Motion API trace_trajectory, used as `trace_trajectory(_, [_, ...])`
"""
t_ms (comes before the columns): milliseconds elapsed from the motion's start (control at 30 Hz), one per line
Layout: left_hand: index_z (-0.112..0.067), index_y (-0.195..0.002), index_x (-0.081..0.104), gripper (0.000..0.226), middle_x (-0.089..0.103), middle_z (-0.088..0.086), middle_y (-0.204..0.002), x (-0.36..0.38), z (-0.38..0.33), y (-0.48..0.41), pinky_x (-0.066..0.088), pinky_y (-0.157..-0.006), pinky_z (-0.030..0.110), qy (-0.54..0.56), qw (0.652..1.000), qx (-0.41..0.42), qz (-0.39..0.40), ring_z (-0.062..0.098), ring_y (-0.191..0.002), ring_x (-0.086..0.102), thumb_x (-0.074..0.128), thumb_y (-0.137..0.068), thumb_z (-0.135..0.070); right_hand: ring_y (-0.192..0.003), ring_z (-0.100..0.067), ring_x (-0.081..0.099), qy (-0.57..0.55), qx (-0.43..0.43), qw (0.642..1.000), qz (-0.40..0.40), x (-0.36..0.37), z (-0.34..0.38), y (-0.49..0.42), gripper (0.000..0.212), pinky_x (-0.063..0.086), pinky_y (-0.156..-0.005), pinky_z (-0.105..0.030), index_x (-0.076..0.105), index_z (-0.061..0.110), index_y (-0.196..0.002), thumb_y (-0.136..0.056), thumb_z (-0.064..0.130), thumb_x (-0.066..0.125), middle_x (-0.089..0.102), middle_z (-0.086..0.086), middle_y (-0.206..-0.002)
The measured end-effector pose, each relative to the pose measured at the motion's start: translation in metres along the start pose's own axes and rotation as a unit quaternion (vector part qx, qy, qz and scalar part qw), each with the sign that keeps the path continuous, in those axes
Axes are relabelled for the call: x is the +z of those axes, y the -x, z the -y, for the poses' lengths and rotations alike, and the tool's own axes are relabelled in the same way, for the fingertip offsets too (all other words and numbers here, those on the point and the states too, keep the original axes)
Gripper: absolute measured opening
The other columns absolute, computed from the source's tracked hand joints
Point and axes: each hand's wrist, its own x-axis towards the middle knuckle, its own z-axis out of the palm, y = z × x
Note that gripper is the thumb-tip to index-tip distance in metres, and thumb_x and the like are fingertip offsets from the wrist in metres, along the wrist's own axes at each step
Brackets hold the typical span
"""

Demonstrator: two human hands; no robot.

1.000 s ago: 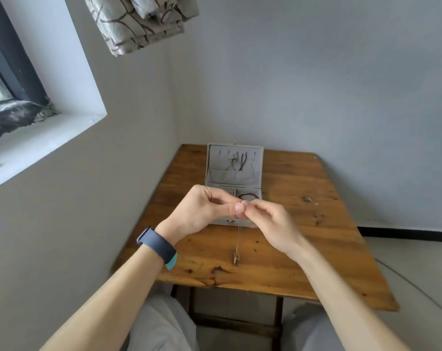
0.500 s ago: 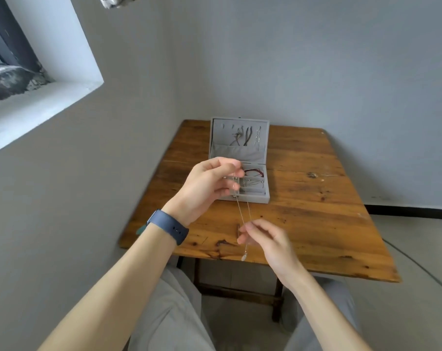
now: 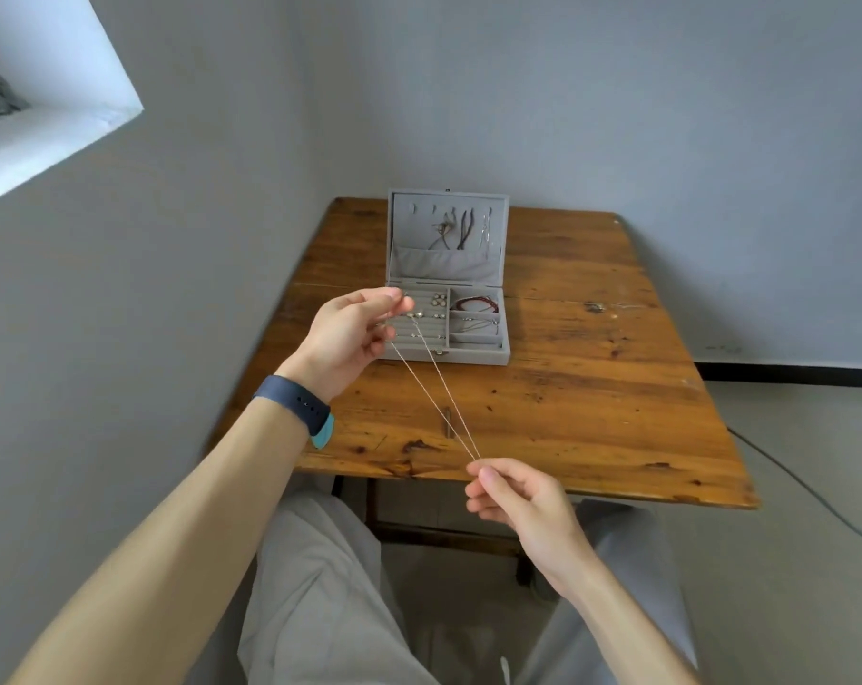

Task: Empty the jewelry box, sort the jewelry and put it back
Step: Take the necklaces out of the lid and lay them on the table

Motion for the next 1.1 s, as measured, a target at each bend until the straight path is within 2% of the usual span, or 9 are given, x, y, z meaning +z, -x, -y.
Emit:
trace_trajectory(267, [-0.014, -0.122, 0.066, 0.029, 0.075, 0.001, -0.104, -0.020, 0.012, -0.009, 0.039, -0.052, 0.019, -0.031, 0.997, -0.064, -0.009, 0.006, -0.059, 0.055, 0.066, -0.093, -0.017, -0.089, -0.013, 0.073, 0.018, 0.010, 1.000, -0.019, 0.000, -0.010, 0.003, 0.015, 0.057, -0.073, -0.020, 0.069, 0.028, -0.109, -0.099, 0.024, 0.059, 0.076, 0.009, -0.098])
trace_trajectory(400, [-0.019, -0.120, 0.068, 0.031, 0.076, -0.002, -0.101, -0.025, 0.006, -0.013, 0.041, -0.061, 0.024, -0.070, 0.995, -0.074, 0.000, 0.007, -0.063, 0.060, 0.069, -0.090, -0.024, -0.088, -0.013, 0.074, 0.023, 0.009, 0.999, -0.023, -0.002, -0.013, 0.005, 0.014, 0.058, -0.074, -0.022, 0.068, 0.026, -0.109, -0.099, 0.023, 0.059, 0.076, 0.010, -0.100])
trace_trajectory(533, [-0.020, -0.117, 0.070, 0.024, 0.076, -0.001, -0.102, -0.025, 0.000, -0.020, 0.049, -0.075, 0.026, -0.148, 0.987, -0.059, 0.038, 0.011, -0.080, 0.069, 0.066, -0.094, -0.021, -0.088, -0.014, 0.073, 0.021, 0.010, 0.999, -0.039, -0.012, -0.015, 0.010, 0.019, 0.057, -0.075, -0.021, 0.069, 0.025, -0.113, -0.100, 0.016, 0.057, 0.076, 0.010, -0.101])
trace_trajectory(667, [-0.024, -0.110, 0.071, 0.016, 0.077, -0.008, -0.093, -0.009, -0.001, -0.031, 0.055, -0.076, 0.021, -0.377, 0.925, 0.024, 0.038, 0.008, -0.084, 0.072, 0.065, -0.096, -0.021, -0.089, -0.013, 0.073, 0.019, 0.011, 0.998, -0.061, -0.030, -0.014, 0.016, 0.021, 0.058, -0.077, -0.024, 0.067, 0.025, -0.116, -0.100, 0.017, 0.058, 0.076, 0.011, -0.104])
trace_trajectory(800, [-0.024, -0.110, 0.071, 0.016, 0.073, -0.013, -0.087, 0.030, 0.007, -0.048, 0.050, -0.071, 0.015, -0.498, 0.860, 0.108, 0.029, 0.001, -0.079, 0.068, 0.064, -0.097, -0.022, -0.086, -0.015, 0.074, 0.005, 0.006, 0.995, -0.098, -0.043, -0.014, 0.022, 0.018, 0.058, -0.075, -0.024, 0.065, 0.025, -0.113, -0.098, 0.018, 0.061, 0.076, 0.012, -0.104])
trace_trajectory(900, [-0.022, -0.107, 0.072, 0.014, 0.073, -0.007, -0.093, 0.072, 0.018, -0.065, 0.056, -0.079, 0.028, -0.551, 0.820, 0.154, 0.010, 0.009, -0.086, 0.067, 0.063, -0.096, -0.023, -0.083, -0.017, 0.075, -0.022, 0.018, 0.988, -0.152, -0.055, -0.020, 0.024, 0.013, 0.058, -0.073, -0.025, 0.068, 0.020, -0.107, -0.095, 0.017, 0.064, 0.077, 0.009, -0.097])
trace_trajectory(967, [-0.023, -0.105, 0.070, 0.013, 0.072, -0.002, -0.098, 0.102, 0.026, -0.076, 0.058, -0.081, 0.038, -0.578, 0.798, 0.172, 0.007, 0.018, -0.090, 0.066, 0.061, -0.097, -0.025, -0.085, -0.011, 0.073, -0.023, 0.016, 0.980, -0.197, -0.066, -0.024, 0.024, 0.010, 0.055, -0.077, -0.020, 0.073, 0.022, -0.099, -0.093, 0.016, 0.068, 0.077, 0.008, -0.092])
trace_trajectory(1033, [-0.024, -0.106, 0.069, 0.014, 0.072, 0.000, -0.101, 0.133, 0.034, -0.087, 0.057, -0.080, 0.042, -0.597, 0.779, 0.189, 0.015, 0.024, -0.093, 0.066, 0.058, -0.097, -0.027, -0.089, -0.001, 0.068, -0.002, 0.010, 0.970, -0.242, -0.080, -0.027, 0.024, 0.009, 0.049, -0.077, -0.011, 0.075, 0.027, -0.091, -0.090, 0.019, 0.072, 0.075, 0.014, -0.090])
trace_trajectory(1100, [-0.025, -0.105, 0.067, 0.014, 0.071, 0.002, -0.099, 0.162, 0.043, -0.099, 0.058, -0.077, 0.043, -0.607, 0.770, 0.196, 0.021, 0.027, -0.089, 0.066, 0.056, -0.098, -0.028, -0.089, 0.004, 0.065, 0.027, 0.013, 0.959, -0.280, -0.096, -0.027, 0.023, 0.010, 0.046, -0.074, -0.007, 0.075, 0.033, -0.089, -0.090, 0.024, 0.072, 0.073, 0.020, -0.090])
